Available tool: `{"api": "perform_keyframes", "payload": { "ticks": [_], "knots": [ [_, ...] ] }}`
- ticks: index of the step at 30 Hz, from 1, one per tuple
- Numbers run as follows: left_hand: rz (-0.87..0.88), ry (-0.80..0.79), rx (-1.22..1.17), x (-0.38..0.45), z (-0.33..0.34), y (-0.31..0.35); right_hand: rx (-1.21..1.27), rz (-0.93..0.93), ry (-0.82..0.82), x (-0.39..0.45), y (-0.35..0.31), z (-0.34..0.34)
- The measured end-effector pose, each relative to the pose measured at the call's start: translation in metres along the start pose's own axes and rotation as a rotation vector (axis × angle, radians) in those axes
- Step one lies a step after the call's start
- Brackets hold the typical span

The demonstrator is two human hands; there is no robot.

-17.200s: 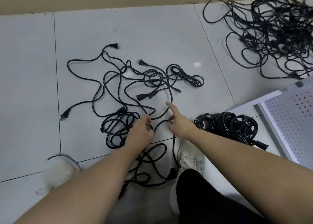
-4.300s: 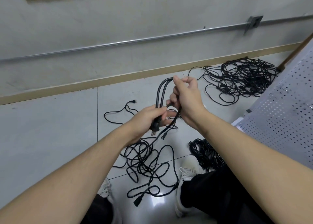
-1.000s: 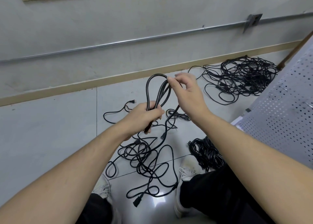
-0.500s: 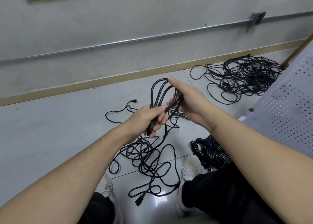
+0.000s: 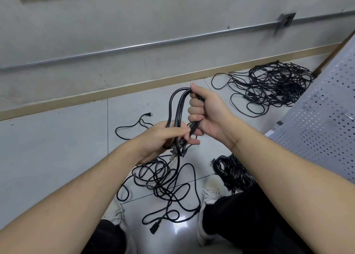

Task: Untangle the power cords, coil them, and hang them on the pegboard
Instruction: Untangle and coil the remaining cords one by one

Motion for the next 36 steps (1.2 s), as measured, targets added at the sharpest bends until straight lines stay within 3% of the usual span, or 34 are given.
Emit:
{"api": "perform_keyframes", "payload": {
  "ticks": [3, 8, 12, 17, 21, 23, 25, 27, 32, 36],
  "knots": [
    [0.011, -0.114, -0.080, -0.004, 0.004, 0.002, 0.012, -0.009, -0.028, -0.002, -0.002, 0.001],
    [-0.009, -0.154, -0.243, 0.000, 0.013, 0.002, 0.023, -0.060, -0.030, -0.002, -0.002, 0.006],
    [0.045, 0.009, -0.217, 0.002, 0.010, 0.008, -0.131, -0.110, -0.021, 0.000, 0.003, 0.000],
    [0.199, 0.235, -0.392, 0.000, -0.024, 0.026, -0.216, 0.136, -0.162, -0.007, 0.043, 0.003],
    [0.272, 0.401, -0.574, -0.008, -0.061, 0.032, -0.566, 0.272, -0.434, -0.020, 0.068, 0.012],
    [0.281, 0.440, -0.652, -0.013, -0.074, 0.031, -0.632, 0.300, -0.569, -0.030, 0.075, 0.020],
    [0.291, 0.457, -0.679, -0.017, -0.081, 0.032, -0.642, 0.284, -0.587, -0.032, 0.075, 0.024],
    [0.296, 0.542, -0.618, -0.022, -0.089, 0.032, -0.694, 0.255, -0.551, -0.028, 0.075, 0.025],
    [0.297, 0.953, -0.226, -0.039, -0.105, 0.036, -0.967, 0.088, -0.450, -0.014, 0.060, 0.019],
    [0.245, 0.981, -0.087, -0.040, -0.109, 0.034, -0.991, 0.030, -0.508, -0.020, 0.054, 0.016]
  ]
}}
Point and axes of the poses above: each hand's wrist, its own x-axis towards the middle knuckle, its own z-axis out of the palm, y = z × x, the point moved 8 cm from there along x, towards the middle knuckle, and after that the axes turned 11 degrees about -z, right-handed, at the moved point
